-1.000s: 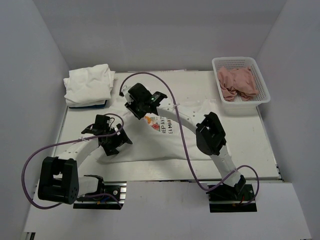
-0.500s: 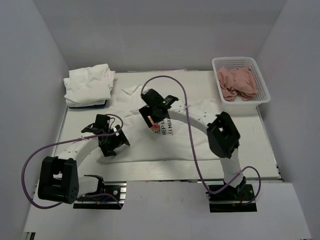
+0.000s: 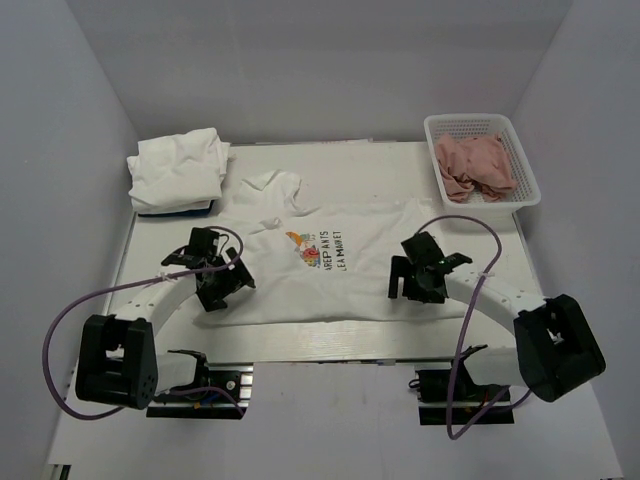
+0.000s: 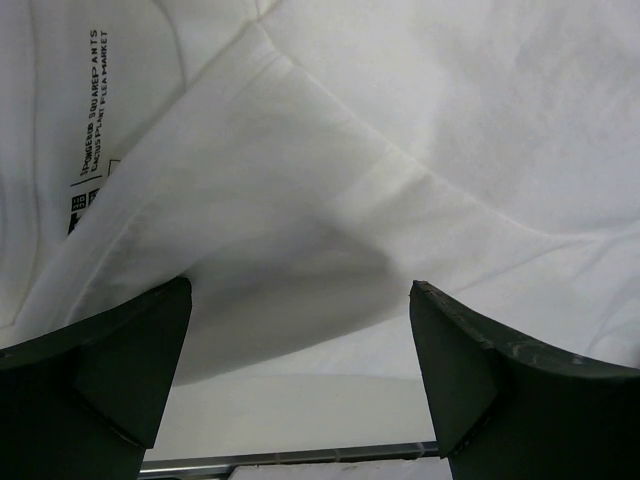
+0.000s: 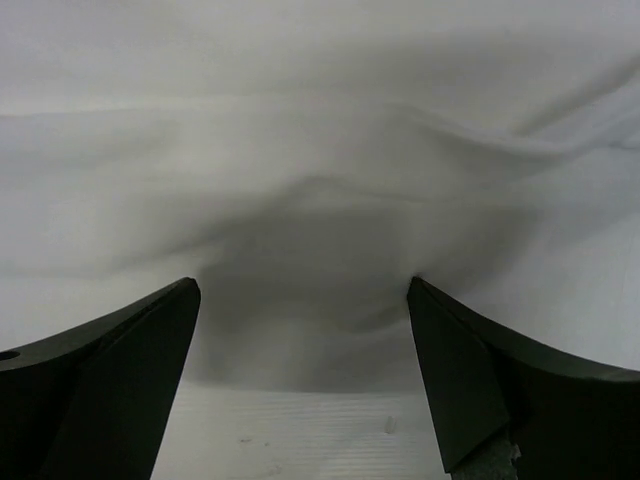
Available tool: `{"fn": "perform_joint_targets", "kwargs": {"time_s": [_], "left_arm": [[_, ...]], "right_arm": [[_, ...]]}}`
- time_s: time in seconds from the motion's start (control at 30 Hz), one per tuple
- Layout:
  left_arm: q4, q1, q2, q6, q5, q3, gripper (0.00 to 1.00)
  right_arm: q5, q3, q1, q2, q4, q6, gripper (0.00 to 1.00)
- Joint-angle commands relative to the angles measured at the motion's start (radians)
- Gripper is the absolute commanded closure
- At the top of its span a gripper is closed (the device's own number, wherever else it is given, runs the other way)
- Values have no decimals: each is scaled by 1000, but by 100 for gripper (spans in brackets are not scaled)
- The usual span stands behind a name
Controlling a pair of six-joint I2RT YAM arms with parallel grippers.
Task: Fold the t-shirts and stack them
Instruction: Fold the flattened tshirt in 1/3 of the way
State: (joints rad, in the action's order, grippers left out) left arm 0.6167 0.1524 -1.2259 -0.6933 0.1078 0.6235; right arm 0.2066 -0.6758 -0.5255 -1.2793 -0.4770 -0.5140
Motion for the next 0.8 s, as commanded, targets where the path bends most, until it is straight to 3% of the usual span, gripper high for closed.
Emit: {"fn": "perform_joint_targets", "kwargs": {"time_s": [0.0, 0.1, 0.33, 0.57, 0.67, 0.77], "left_arm": [[-31, -5, -20, -34, -11, 2, 0], [0, -5, -20, -72, -45, -7, 0], [167, -14, -11, -143, -91, -38, 0], [253, -14, 22, -186, -30, -38, 0], [278, -14, 63, -186, -40, 43, 0], [224, 6, 88, -50, -91, 198, 0]], "right_arm": [[-100, 74, 86, -17, 142, -55, 10], [-138, 110, 160, -31, 141, -72, 10], [-183, 168, 301, 96, -84, -184, 10], [-197, 160, 358, 184, -254, -230, 10], [-229, 130, 363, 204, -247, -181, 10], [-237, -25, 357, 189, -209, -38, 10]]}}
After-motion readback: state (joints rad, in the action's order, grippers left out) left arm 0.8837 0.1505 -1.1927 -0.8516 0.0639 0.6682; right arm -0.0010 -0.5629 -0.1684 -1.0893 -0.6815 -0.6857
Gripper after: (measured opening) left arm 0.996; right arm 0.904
